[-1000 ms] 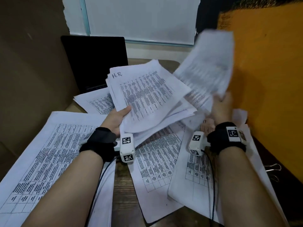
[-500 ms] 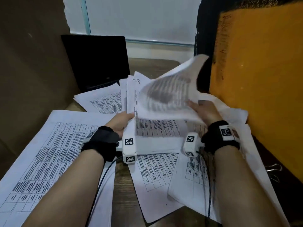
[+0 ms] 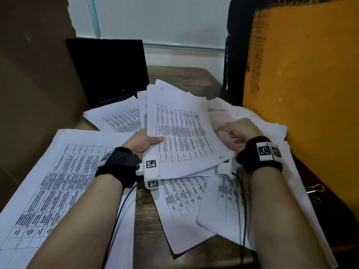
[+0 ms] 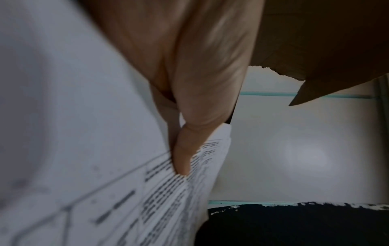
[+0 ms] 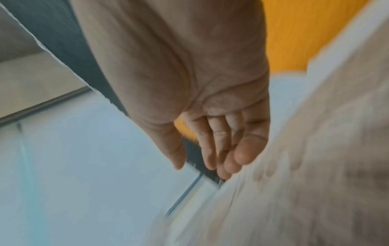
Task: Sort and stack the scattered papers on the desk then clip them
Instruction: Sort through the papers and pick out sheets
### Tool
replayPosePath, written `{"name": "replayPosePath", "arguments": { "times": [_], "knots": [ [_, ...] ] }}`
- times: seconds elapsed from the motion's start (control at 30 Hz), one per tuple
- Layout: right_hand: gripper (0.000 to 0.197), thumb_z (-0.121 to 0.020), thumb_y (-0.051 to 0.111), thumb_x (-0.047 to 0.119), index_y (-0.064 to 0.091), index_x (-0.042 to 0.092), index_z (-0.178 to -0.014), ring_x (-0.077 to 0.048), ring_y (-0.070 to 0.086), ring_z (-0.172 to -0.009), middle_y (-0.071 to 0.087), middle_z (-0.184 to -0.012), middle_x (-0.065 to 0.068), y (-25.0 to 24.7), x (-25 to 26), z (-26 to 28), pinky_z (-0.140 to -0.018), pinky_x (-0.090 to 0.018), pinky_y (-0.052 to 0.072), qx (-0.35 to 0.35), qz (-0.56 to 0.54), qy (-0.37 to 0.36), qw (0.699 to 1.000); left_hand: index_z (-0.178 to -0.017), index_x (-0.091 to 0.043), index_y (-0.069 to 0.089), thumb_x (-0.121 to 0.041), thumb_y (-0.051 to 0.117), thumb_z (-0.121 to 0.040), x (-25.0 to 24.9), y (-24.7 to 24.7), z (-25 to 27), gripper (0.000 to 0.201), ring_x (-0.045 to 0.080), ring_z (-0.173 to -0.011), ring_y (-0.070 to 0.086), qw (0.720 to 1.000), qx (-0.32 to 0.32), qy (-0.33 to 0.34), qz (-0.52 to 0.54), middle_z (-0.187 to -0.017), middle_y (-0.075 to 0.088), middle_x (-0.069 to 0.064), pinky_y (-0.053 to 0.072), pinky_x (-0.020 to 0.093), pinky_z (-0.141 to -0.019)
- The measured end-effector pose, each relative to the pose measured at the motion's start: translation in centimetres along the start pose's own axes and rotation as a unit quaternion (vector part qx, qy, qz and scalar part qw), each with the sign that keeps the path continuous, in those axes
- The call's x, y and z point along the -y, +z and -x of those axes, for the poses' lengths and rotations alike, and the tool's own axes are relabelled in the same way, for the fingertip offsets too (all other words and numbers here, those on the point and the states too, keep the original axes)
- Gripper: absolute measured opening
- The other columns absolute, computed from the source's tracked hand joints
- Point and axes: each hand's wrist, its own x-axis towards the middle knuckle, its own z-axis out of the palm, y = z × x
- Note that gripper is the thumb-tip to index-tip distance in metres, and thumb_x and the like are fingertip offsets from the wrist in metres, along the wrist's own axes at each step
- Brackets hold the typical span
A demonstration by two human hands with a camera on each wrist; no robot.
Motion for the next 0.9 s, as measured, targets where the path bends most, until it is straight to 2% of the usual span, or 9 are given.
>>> {"name": "replayPosePath", "arguments": {
  "times": [0.1, 0.17, 0.33, 0.4, 0.53, 0.63, 0.73, 0.83, 0.9],
  "knots": [
    [0.049, -0.094, 0.057, 0.032, 0.053, -0.002, -0.128, -0.037, 0.056, -0.111, 0.057, -0.128, -0.022, -5.1, -2.2, 1.4, -0.089, -0.039, 0.044, -0.104, 0.130, 0.063, 0.984, -0.126, -0.004, 0.053, -0.001, 0.058, -0.090, -0.2, 0.0, 0.2, 0.037, 0.027, -0.089, 0.069, 0.999, -0.004, 0.015, 0.030, -0.111, 0.067, 0.017, 0.059, 0.042, -0.075],
    [0.054, -0.093, 0.061, 0.032, 0.047, 0.001, -0.136, -0.037, 0.054, -0.118, 0.054, -0.134, -0.020, -7.3, -3.3, 3.1, -0.093, -0.040, 0.042, -0.098, 0.166, 0.103, 0.976, -0.128, -0.002, 0.054, -0.004, 0.060, -0.088, -0.2, -0.1, 0.0, 0.040, 0.029, -0.093, 0.069, 0.999, -0.004, 0.021, 0.042, -0.110, 0.069, 0.016, 0.057, 0.045, -0.083],
    [0.043, -0.081, 0.078, 0.024, 0.063, 0.003, -0.115, -0.033, 0.059, -0.105, 0.061, -0.127, -0.016, -8.4, -4.8, 5.9, -0.085, -0.038, 0.047, -0.017, 0.252, 0.187, 0.949, -0.116, -0.006, 0.058, -0.005, 0.055, -0.092, -0.5, 0.1, 0.5, 0.024, 0.024, -0.071, 0.073, 0.997, 0.016, 0.015, 0.079, -0.081, 0.076, 0.010, 0.060, 0.038, -0.059],
    [0.030, -0.076, 0.081, 0.021, 0.068, 0.007, -0.098, -0.034, 0.062, -0.100, 0.064, -0.122, -0.016, -8.1, -5.0, 6.2, -0.087, -0.040, 0.051, -0.016, 0.276, 0.177, 0.944, -0.112, -0.004, 0.059, -0.005, 0.052, -0.094, -0.6, -0.1, 0.9, 0.020, 0.026, -0.072, 0.074, 0.994, 0.022, 0.004, 0.109, -0.083, 0.075, 0.012, 0.060, 0.040, -0.059],
    [0.052, -0.089, 0.069, 0.018, 0.050, 0.008, -0.136, -0.030, 0.060, -0.108, 0.055, -0.137, -0.015, -9.6, -2.4, 6.9, -0.088, -0.036, 0.045, -0.019, 0.201, 0.036, 0.979, -0.116, 0.000, 0.059, -0.001, 0.052, -0.093, -0.5, -0.3, 0.6, 0.025, 0.032, -0.084, 0.072, 0.993, -0.010, -0.007, 0.115, -0.101, 0.071, 0.019, 0.059, 0.048, -0.076],
    [0.014, -0.089, 0.068, 0.020, 0.066, 0.017, -0.102, -0.023, 0.065, -0.084, 0.072, -0.102, -0.008, -12.6, 1.9, 9.8, -0.077, -0.036, 0.048, -0.031, 0.122, -0.140, 0.982, -0.116, 0.003, 0.057, 0.003, 0.053, -0.092, -0.4, -0.3, 0.3, 0.025, 0.035, -0.090, 0.068, 0.995, -0.048, -0.022, 0.090, -0.112, 0.065, 0.024, 0.056, 0.048, -0.083],
    [0.026, -0.083, 0.069, 0.046, 0.067, 0.023, -0.094, -0.005, 0.068, -0.072, 0.074, -0.077, 0.017, -15.4, 6.1, 12.1, -0.068, -0.029, 0.055, -0.089, 0.067, -0.244, 0.963, -0.121, 0.003, 0.050, 0.006, 0.053, -0.091, -0.2, -0.4, 0.0, 0.030, 0.036, -0.103, 0.062, 0.995, -0.088, -0.021, 0.052, -0.116, 0.059, 0.018, 0.051, 0.046, -0.092],
    [0.029, -0.087, 0.060, 0.033, 0.065, 0.023, -0.114, -0.007, 0.066, -0.085, 0.071, -0.105, 0.008, -14.5, 10.2, 11.7, -0.081, -0.027, 0.056, -0.166, -0.024, -0.333, 0.928, -0.123, -0.009, 0.046, 0.008, 0.049, -0.093, -0.3, 0.1, 0.2, 0.035, 0.040, -0.107, 0.057, 0.997, -0.062, -0.010, 0.038, -0.109, 0.058, 0.014, 0.051, 0.045, -0.083],
    [0.026, -0.092, 0.056, 0.019, 0.062, 0.020, -0.118, -0.009, 0.059, -0.096, 0.063, -0.113, 0.007, -11.4, 12.1, 8.9, -0.073, -0.010, 0.050, -0.172, -0.048, -0.336, 0.925, -0.128, -0.004, 0.048, 0.005, 0.051, -0.094, -0.3, 0.3, 0.3, 0.035, 0.037, -0.104, 0.060, 0.999, -0.038, 0.001, 0.034, -0.118, 0.061, 0.019, 0.052, 0.042, -0.080]
  ]
}}
